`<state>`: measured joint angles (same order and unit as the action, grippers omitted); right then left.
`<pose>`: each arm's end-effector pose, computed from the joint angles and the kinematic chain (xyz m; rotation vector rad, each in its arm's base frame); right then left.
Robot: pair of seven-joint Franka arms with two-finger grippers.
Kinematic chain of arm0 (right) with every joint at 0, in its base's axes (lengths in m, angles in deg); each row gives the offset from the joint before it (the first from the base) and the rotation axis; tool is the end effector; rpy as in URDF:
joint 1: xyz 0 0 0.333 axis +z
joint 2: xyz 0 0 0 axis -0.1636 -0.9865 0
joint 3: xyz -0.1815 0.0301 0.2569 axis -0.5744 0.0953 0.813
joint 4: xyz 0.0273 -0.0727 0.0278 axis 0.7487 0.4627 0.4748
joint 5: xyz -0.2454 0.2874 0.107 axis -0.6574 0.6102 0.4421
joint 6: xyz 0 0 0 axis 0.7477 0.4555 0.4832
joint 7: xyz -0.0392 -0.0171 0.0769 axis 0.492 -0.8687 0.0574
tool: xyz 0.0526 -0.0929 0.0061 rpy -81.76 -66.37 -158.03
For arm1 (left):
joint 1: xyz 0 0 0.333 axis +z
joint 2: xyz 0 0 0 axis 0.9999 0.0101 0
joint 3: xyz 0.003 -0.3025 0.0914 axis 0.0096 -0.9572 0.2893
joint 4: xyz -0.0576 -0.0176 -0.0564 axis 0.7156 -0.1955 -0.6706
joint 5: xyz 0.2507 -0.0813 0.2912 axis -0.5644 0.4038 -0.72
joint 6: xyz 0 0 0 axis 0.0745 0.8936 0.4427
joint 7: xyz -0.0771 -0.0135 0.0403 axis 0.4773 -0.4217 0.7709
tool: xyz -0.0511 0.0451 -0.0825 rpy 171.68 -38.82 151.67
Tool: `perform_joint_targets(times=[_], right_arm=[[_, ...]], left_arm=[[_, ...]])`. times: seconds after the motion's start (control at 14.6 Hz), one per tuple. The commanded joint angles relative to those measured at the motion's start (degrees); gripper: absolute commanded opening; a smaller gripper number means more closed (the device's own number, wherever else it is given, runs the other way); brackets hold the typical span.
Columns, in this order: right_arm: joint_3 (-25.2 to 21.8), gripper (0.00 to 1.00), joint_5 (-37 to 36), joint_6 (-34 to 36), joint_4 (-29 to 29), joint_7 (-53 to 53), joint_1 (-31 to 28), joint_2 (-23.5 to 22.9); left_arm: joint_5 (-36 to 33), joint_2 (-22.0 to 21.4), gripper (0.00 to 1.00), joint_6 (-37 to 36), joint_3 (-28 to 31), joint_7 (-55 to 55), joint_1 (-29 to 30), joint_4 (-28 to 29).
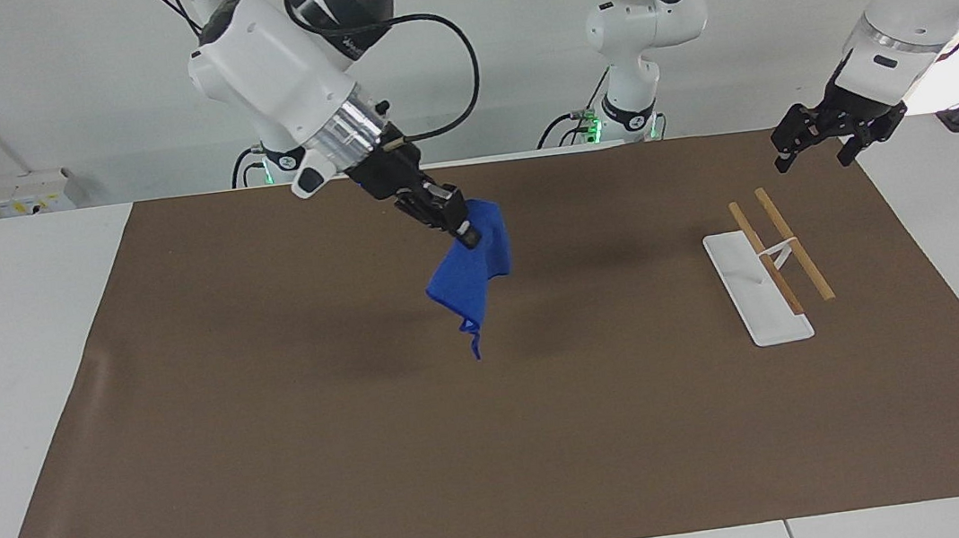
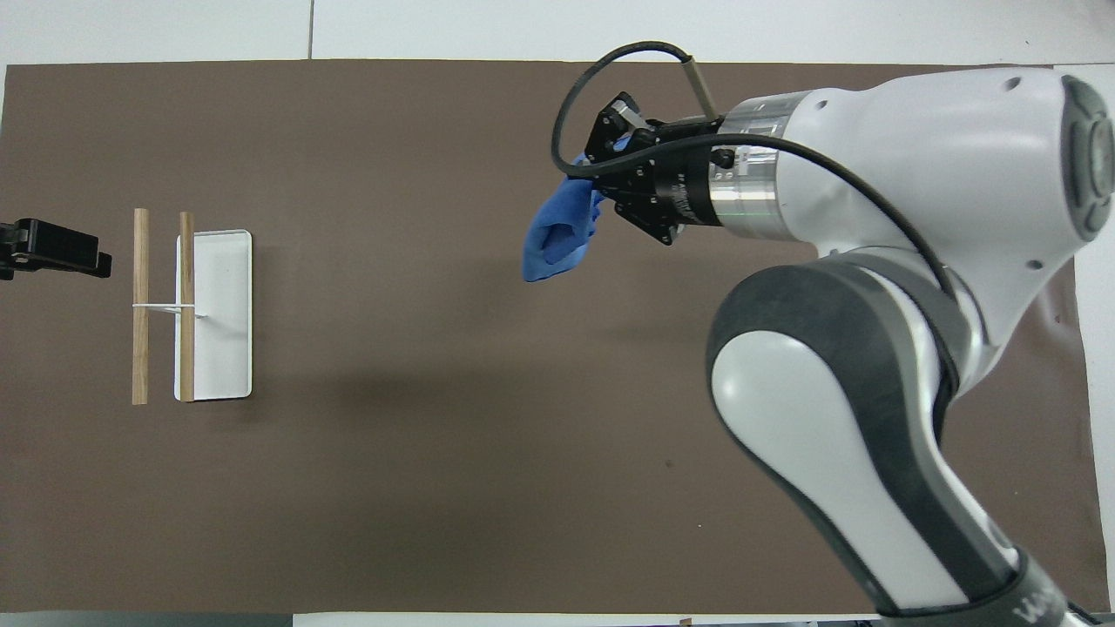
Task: Right arm passes towel to left arm to hang
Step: 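Lift the blue towel with the right gripper toward the left gripper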
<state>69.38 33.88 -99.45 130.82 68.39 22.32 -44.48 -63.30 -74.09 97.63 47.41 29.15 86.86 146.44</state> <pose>0.5795 0.3007 0.5911 -2.1306 1.0517 0.0281 0.5515 0.0002 0.6085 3.1037 -0.1149 -0.0156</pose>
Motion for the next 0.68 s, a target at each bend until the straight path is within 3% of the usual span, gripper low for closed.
perform_joint_targets(times=[0.0,0.41,0.62], right_arm=[[0.1,0.0,7.1,-6.6,-0.8,6.9,3.4,-2.5],[0.1,0.0,12.6,-19.1,-1.0,23.3,10.1,-5.8],[0.1,0.0,15.2,-21.1,-1.5,26.1,11.1,-7.0]], left_arm=[[-1.0,-1.1,1.0,1.0,0.0,-0.3,0.1,1.4],[-0.9,-1.2,1.0,-0.8,0.0,0.5,-0.6,1.6],[0.0,-2.1,1.0,1.1,-0.3,15.3,-3.5,3.9]])
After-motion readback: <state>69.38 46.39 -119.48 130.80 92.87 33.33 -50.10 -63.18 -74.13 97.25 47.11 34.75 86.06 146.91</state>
